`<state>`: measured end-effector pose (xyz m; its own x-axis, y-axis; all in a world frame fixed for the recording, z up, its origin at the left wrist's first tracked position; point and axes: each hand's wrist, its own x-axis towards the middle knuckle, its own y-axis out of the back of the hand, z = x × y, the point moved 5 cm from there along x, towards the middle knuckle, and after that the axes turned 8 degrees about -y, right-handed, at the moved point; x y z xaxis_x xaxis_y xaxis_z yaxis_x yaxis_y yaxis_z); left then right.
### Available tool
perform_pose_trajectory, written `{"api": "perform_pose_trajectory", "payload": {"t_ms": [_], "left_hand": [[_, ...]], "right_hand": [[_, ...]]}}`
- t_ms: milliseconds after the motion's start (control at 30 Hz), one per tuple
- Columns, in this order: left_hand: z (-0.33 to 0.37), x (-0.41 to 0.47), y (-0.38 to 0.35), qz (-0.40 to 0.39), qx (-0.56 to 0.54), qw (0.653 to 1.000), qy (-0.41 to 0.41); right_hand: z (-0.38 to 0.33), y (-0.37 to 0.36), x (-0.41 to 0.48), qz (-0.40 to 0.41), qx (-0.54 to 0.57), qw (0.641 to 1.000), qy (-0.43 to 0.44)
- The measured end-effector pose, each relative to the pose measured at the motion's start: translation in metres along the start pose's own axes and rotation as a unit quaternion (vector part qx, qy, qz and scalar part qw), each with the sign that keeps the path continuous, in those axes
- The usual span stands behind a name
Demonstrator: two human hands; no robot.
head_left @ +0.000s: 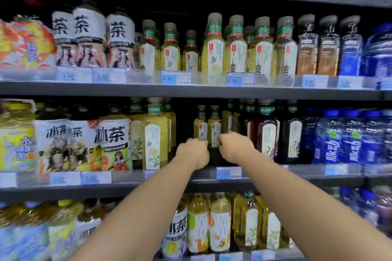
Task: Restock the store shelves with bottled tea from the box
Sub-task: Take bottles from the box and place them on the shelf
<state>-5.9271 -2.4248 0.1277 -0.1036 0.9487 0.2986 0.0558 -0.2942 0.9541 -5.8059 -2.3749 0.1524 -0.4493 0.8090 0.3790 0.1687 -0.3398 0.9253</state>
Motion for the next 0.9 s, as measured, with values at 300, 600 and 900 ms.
{"api": "perform_pose_trajectory", "payload": {"t_ms": [300,600,900], "left_hand": [[0.053,-0.149,0.002,0.209,0.035,0.975,-0.065],[0.077,-0.290,-0.240,0.009,0.028,0.994,-0.101],[0.053,-0.405,-0.431,-0.213,-0.041,0.975,0.042]], "right_hand": [[-0.002,-0.004,-0.146,0.116,0.072,0.991,0.009],[-0.015,-0.219,-0.304,-0.046,0.155,0.987,-0.004],[-0.044,-0.427,-0.405,-0.349,0.207,0.907,-0.117]]}}
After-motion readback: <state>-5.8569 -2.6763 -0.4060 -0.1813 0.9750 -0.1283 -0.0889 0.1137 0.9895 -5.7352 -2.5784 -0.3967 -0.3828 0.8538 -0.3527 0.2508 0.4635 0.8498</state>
